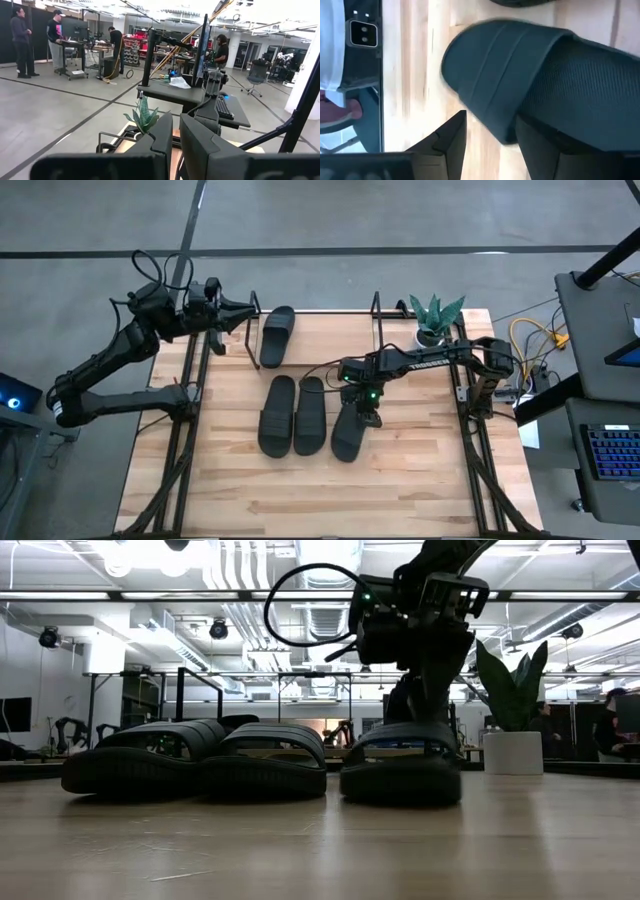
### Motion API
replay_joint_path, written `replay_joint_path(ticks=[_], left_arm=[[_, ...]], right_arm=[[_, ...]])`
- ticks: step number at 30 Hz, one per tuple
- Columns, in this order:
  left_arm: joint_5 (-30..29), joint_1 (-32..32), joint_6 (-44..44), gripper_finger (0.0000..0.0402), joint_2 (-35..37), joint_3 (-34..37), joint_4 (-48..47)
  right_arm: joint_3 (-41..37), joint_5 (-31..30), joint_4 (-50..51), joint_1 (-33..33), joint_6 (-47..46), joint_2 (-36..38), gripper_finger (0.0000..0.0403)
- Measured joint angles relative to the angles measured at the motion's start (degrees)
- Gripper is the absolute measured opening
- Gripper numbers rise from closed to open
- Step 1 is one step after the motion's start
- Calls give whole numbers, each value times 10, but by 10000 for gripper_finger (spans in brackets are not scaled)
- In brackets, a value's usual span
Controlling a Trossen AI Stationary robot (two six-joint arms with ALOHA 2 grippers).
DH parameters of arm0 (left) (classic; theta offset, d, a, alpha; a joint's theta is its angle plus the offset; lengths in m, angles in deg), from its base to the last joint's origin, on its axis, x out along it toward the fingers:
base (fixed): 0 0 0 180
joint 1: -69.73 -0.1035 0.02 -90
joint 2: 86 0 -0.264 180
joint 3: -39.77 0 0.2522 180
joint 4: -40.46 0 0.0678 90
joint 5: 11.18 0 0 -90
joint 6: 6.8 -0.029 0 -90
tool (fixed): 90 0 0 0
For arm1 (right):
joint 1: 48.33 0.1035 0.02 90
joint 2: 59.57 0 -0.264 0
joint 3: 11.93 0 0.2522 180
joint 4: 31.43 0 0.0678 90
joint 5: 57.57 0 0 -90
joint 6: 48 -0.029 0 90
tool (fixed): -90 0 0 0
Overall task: Pick and place slides into the shelf
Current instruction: Put the right black slide on the shelf
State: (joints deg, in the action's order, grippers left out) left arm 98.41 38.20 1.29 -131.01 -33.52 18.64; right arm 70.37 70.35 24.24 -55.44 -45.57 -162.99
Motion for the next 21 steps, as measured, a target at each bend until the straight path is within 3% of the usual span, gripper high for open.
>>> replay_joint_path(ticks=[15,21], left_arm=[[0,0,0,20,-6,0,0],[0,0,0,20,-7,0,0]], right_arm=[[-47,0,-84,4,-84,0,117],[-66,42,-124,8,-115,0,105]])
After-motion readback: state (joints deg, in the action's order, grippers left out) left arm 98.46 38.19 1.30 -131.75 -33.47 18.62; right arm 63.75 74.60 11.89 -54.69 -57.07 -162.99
